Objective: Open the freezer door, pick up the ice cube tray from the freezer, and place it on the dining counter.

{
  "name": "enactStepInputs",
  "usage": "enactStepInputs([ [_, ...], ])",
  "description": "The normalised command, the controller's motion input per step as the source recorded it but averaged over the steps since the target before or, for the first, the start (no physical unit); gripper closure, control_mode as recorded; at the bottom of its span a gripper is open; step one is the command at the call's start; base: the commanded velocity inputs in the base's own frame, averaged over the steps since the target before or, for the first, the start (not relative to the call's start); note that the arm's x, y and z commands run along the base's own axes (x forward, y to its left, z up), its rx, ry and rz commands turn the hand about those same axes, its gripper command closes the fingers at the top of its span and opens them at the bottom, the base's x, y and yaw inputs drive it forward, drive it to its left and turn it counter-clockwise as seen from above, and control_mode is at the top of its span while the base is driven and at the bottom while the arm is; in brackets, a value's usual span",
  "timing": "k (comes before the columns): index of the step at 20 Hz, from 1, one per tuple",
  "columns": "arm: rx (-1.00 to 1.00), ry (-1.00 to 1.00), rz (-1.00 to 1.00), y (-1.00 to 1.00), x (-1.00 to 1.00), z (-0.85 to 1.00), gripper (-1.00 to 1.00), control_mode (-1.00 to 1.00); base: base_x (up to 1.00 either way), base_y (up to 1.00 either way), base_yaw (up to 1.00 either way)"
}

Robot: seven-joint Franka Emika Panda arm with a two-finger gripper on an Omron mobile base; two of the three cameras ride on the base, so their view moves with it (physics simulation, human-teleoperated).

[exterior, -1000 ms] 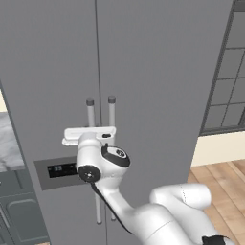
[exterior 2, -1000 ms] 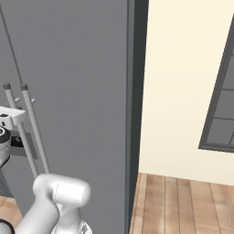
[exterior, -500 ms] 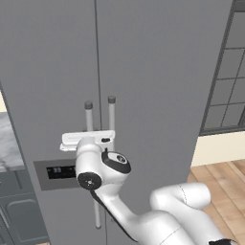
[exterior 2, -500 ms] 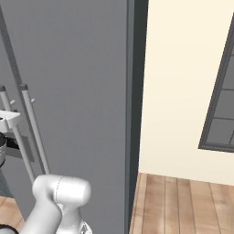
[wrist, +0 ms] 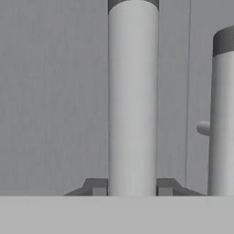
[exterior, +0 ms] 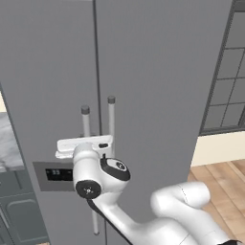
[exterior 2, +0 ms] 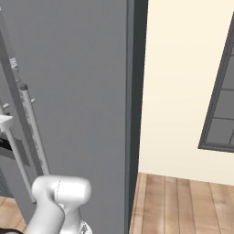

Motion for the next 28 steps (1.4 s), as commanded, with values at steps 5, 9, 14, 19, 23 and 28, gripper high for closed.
enactStepInputs([
  [5, 0.00, 0.05, 0.04, 0.33, -0.31, 0.00, 1.00, -1.00, 0.00, 0.00, 0.00],
  [9, 0.00, 0.05, 0.05, 0.34, -0.29, 0.00, 1.00, -1.00, 0.00, 0.00, 0.00],
  [14, 0.00, 0.05, 0.05, 0.36, -0.30, 0.00, 1.00, -1.00, 0.00, 0.00, 0.00],
  [19, 0.00, 0.05, 0.06, 0.38, -0.32, 0.00, 1.00, -1.00, 0.00, 0.00, 0.00],
  [23, 0.00, 0.06, 0.06, 0.39, -0.31, 0.00, 1.00, -1.00, 0.00, 0.00, 0.00],
  [28, 0.00, 0.06, 0.07, 0.39, -0.31, 0.00, 1.00, -1.00, 0.00, 0.00, 0.00],
])
